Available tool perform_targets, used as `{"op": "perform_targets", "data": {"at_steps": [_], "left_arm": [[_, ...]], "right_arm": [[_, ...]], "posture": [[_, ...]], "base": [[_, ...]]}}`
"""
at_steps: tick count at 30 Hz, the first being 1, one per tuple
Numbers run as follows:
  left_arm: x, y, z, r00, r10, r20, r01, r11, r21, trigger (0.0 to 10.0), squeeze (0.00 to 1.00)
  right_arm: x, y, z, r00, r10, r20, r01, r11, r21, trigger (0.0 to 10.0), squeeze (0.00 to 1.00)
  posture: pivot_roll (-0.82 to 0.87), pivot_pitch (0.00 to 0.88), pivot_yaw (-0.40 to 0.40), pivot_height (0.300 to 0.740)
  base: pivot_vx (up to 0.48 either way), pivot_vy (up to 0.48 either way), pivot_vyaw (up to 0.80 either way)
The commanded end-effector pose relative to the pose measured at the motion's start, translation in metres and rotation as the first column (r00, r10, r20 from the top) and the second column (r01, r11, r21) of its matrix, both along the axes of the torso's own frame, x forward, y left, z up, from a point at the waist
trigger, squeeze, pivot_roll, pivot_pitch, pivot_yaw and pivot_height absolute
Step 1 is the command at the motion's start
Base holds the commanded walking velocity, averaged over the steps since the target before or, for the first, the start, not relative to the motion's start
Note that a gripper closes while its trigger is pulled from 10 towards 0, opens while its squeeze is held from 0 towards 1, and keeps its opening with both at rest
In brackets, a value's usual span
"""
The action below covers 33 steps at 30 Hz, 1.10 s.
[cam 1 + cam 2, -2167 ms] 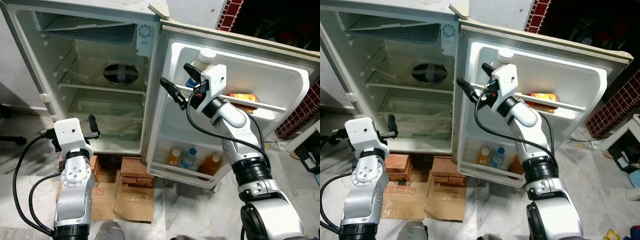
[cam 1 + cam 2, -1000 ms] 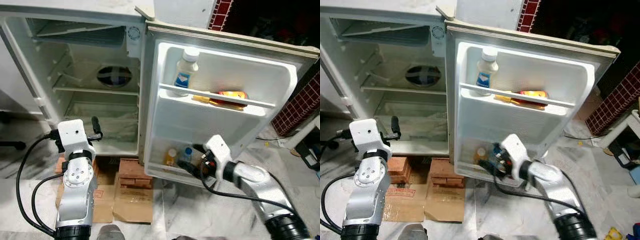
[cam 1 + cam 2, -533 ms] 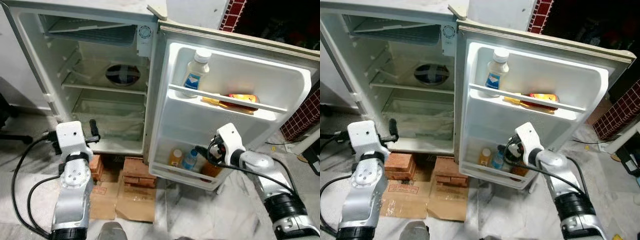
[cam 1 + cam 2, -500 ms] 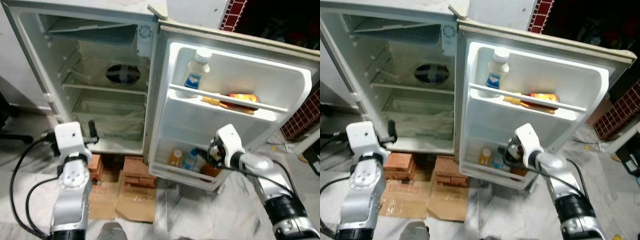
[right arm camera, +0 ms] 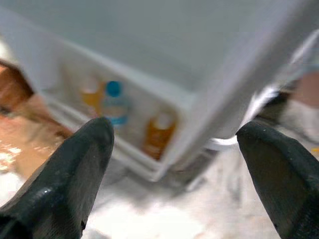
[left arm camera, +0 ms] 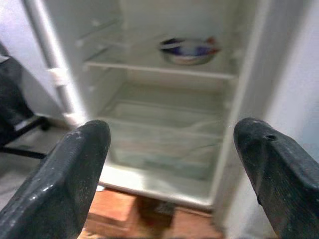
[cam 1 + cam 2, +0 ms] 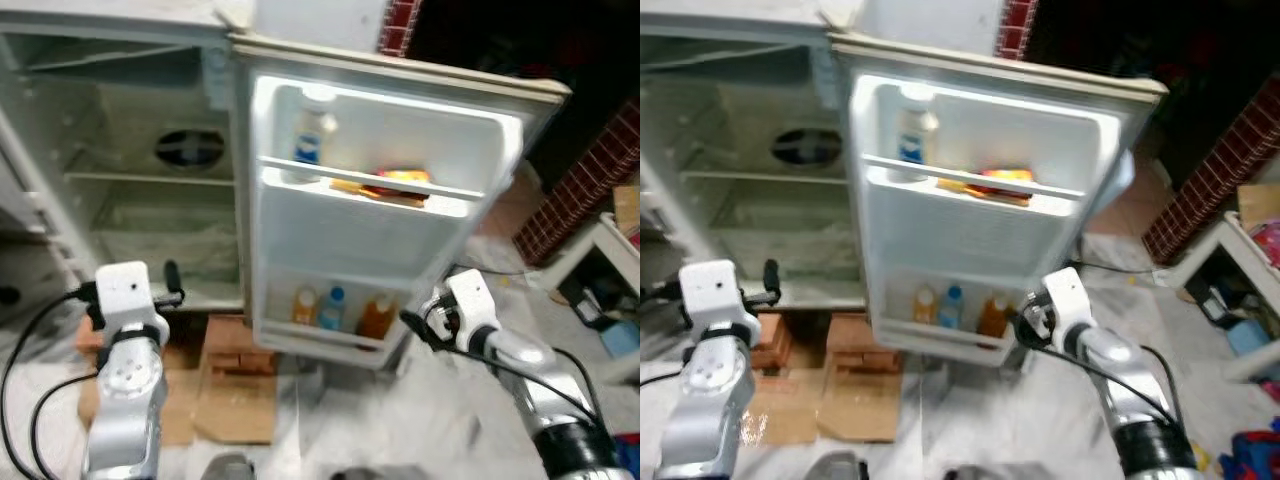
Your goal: Restocking fridge
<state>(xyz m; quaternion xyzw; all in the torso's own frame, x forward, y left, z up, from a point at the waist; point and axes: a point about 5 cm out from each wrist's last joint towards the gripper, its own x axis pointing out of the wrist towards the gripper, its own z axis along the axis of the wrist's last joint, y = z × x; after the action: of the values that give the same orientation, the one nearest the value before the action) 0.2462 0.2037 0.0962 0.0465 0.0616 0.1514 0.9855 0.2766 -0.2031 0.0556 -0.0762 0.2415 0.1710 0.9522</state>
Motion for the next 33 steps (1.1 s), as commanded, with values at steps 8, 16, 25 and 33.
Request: {"op": "perform_targets", "data": {"at_steps": [8, 16, 25, 33], "left_arm": [[0.004, -0.005, 0.005, 0.999, 0.0, 0.033, 0.0, 1.0, 0.0, 10.0, 0.0], [0.009, -0.011, 0.01, 0.997, -0.015, 0.081, 0.019, 0.999, -0.045, 10.0, 0.0], [0.009, -0.007, 0.01, 0.996, 0.029, 0.084, -0.029, 1.0, -0.007, 10.0, 0.0], [0.01, -0.01, 0.009, 0.997, -0.006, 0.078, 0.008, 1.0, -0.026, 10.0, 0.0]], "right_arm": [[0.023, -0.008, 0.027, 0.968, -0.154, 0.197, 0.155, 0.988, 0.013, 10.0, 0.0], [0.044, 0.015, 0.052, 0.911, -0.203, 0.358, 0.188, 0.979, 0.078, 10.0, 0.0], [0.055, 0.025, 0.063, 0.88, -0.249, 0.405, 0.219, 0.968, 0.119, 10.0, 0.0], [0.063, 0.033, 0.07, 0.865, -0.251, 0.434, 0.214, 0.968, 0.133, 10.0, 0.0]], "posture": [[0.1, 0.0, -0.075, 0.74], [0.11, 0.0, -0.077, 0.74], [0.1, 0.0, -0.077, 0.74], [0.11, 0.0, -0.078, 0.74]], "base": [[0.0, -0.462, 0.0], [0.0, 0.0, 0.59], [0.0, 0.0, 0.79], [0.0, 0.0, 0.79]]}}
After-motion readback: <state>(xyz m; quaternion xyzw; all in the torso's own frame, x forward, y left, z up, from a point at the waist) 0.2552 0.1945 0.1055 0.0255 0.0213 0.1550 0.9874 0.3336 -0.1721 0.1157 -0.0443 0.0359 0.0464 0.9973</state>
